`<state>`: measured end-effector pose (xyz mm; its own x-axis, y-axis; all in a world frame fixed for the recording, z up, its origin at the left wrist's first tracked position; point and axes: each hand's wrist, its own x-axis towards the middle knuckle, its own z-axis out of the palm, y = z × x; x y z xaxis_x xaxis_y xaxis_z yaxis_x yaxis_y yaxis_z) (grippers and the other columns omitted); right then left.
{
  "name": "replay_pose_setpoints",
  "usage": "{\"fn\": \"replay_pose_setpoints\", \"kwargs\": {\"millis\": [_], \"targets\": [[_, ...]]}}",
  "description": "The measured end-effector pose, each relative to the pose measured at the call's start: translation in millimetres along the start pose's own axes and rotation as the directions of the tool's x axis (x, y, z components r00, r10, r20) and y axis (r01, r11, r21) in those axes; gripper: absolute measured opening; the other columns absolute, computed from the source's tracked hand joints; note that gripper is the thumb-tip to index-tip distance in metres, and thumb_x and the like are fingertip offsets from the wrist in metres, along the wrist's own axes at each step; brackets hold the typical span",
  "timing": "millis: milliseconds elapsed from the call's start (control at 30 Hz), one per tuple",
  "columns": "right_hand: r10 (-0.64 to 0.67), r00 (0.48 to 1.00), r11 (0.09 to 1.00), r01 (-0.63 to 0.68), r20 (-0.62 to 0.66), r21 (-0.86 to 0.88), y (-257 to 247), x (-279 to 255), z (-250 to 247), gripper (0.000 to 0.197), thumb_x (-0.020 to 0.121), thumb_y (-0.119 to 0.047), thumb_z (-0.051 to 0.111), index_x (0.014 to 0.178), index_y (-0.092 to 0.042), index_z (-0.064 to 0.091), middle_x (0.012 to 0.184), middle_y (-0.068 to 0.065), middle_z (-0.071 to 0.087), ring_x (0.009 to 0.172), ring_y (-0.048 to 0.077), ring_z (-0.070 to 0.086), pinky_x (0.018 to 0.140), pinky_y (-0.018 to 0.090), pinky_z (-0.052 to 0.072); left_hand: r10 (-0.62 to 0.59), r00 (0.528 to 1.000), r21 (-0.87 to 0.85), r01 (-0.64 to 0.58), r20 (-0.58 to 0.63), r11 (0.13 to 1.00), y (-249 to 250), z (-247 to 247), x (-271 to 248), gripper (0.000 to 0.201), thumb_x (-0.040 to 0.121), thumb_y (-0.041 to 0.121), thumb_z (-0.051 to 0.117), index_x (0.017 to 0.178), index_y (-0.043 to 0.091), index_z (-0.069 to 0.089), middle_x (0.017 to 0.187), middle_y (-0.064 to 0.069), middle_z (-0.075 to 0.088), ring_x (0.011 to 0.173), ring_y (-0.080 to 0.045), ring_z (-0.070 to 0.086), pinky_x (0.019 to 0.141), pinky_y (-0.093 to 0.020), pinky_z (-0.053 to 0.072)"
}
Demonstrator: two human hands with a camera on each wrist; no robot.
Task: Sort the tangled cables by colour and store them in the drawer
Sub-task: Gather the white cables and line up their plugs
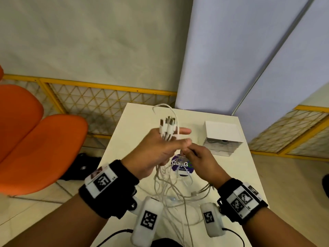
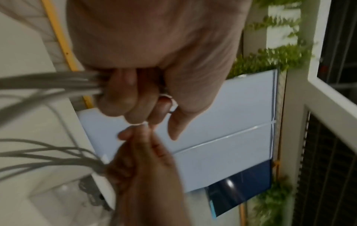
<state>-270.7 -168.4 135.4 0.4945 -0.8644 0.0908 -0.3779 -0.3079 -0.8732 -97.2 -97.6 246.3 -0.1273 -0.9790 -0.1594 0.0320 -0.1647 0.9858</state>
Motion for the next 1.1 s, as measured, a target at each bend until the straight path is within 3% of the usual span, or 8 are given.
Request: {"fn": "replay_pose_setpoints", "kwargs": {"millis": [67,133,267,333,600,733,900,1100], "targets": [[-0.037,0.999,0.999,0.036,0.025,0.032,-19.9,0.3,-2.2,0.026,0.104,-0.016,0.046,0.086,-0.021,0.065,0.080,-0.002,0.068,0.077,0.019,0.061,0.075,0.037,0.051,-0.075,0.996,0.146,0.083,-0.054,0.986,-12.1,6.2,6.6,0.015,0.097,0.011,0.063,0.111,0.010,0.067,0.042,0.013,0.049,0.039,0.000,0.047,0.041,-0.013,0.036],[-0.055,0.997,0.998,0.055,0.045,0.004,-27.6,-0.3,-2.9,0.028,0.104,-0.016,0.045,0.085,-0.025,0.064,0.080,0.002,0.067,0.078,0.025,0.060,0.076,0.043,0.051,-0.096,0.991,0.396,0.123,-0.088,0.910,-23.3,4.3,15.5,0.017,0.099,0.026,0.060,0.093,0.013,0.068,0.058,0.008,0.061,0.057,-0.005,0.057,0.053,-0.024,0.046],[-0.006,0.997,1.000,0.007,0.081,-0.004,-17.5,-8.1,-3.3,0.032,0.104,-0.034,0.045,0.083,-0.016,0.062,0.073,0.000,0.062,0.070,0.020,0.056,0.069,0.037,0.048,-0.152,0.978,0.698,0.209,-0.143,0.685,-30.6,-3.3,25.4,0.035,0.096,0.047,0.057,0.076,0.019,0.061,0.065,0.006,0.057,0.060,-0.012,0.054,0.054,-0.028,0.037],[0.013,0.995,0.999,-0.017,0.096,0.037,-13.0,-14.1,0.2,0.035,0.104,-0.035,0.044,0.076,-0.017,0.056,0.065,-0.009,0.052,0.062,0.011,0.046,0.064,0.026,0.040,-0.146,0.978,0.691,0.206,-0.146,0.693,-29.6,-3.6,24.5,0.036,0.097,0.044,0.057,0.069,0.021,0.057,0.059,0.007,0.053,0.054,-0.011,0.050,0.053,-0.028,0.034],[0.006,0.997,1.000,-0.004,0.082,-0.017,11.9,-20.3,12.1,0.033,0.107,-0.028,0.037,0.076,-0.028,0.050,0.074,-0.006,0.055,0.069,0.009,0.048,0.070,0.025,0.041,-0.070,0.979,0.489,0.156,-0.189,0.858,-13.5,-9.5,12.8,0.042,0.098,0.035,0.058,0.064,0.010,0.058,0.035,0.011,0.041,0.035,-0.004,0.036,0.051,-0.028,0.027],[0.077,0.994,0.996,-0.075,0.075,-0.037,37.0,-29.3,15.8,0.034,0.106,-0.026,0.036,0.076,-0.029,0.050,0.075,-0.004,0.055,0.066,0.003,0.047,0.065,0.013,0.037,-0.031,0.980,0.382,0.105,-0.195,0.918,3.1,-18.0,9.1,0.042,0.099,0.032,0.058,0.062,0.011,0.056,0.036,0.012,0.038,0.033,-0.004,0.033,0.049,-0.030,0.023],[0.093,0.993,0.993,-0.087,0.076,-0.080,70.0,-31.4,20.9,0.034,0.107,-0.027,0.032,0.083,-0.011,0.050,0.078,0.003,0.059,0.067,0.006,0.047,0.065,0.016,0.038,0.001,0.984,0.247,0.043,-0.175,0.968,18.2,-19.9,-0.2,0.042,0.099,0.035,0.057,0.063,0.014,0.053,0.047,0.007,0.032,0.041,-0.010,0.025,0.047,-0.025,0.020],[0.200,0.979,0.979,-0.199,0.039,-0.042,98.9,-32.0,19.5,0.038,0.107,-0.030,0.034,0.080,-0.013,0.054,0.077,0.000,0.062,0.073,0.003,0.055,0.071,0.018,0.042,0.063,0.980,0.191,-0.026,-0.187,0.981,31.1,-19.5,-8.5,0.041,0.099,0.031,0.057,0.063,0.012,0.052,0.047,0.007,0.031,0.040,-0.008,0.023,0.043,-0.021,0.020]]}}
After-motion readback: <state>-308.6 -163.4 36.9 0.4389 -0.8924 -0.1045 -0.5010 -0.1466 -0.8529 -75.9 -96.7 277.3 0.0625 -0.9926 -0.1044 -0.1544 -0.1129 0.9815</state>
